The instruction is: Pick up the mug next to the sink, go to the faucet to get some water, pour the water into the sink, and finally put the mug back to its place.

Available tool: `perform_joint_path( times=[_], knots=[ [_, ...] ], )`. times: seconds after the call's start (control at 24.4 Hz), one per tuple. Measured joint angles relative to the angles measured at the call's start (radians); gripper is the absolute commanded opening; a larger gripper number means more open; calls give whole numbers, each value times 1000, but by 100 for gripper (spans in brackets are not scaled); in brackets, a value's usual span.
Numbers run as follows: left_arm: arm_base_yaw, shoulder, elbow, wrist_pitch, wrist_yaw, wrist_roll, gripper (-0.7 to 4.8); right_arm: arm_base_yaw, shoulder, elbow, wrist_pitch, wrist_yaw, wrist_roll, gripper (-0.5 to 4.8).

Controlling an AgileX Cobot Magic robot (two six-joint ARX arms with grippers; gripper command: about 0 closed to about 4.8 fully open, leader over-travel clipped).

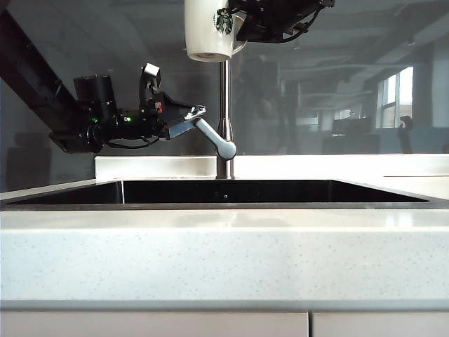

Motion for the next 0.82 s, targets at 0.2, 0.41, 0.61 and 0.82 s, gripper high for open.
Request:
perform_joint_path(
  times=[0.2,0.41,0.61,0.82],
  knots=[
    [-5,0,0,0,-42,9,479,0,0,0,0,0,-1,-8],
    [-5,0,0,0,-45,10,479,0,0,0,-1,0,-1,-8],
    [-5,0,0,0,-45,9,479,0,0,0,-9,0,-2,-8],
    [-5,0,0,0,-46,21,479,0,0,0,-12,0,-3,-8]
  ],
)
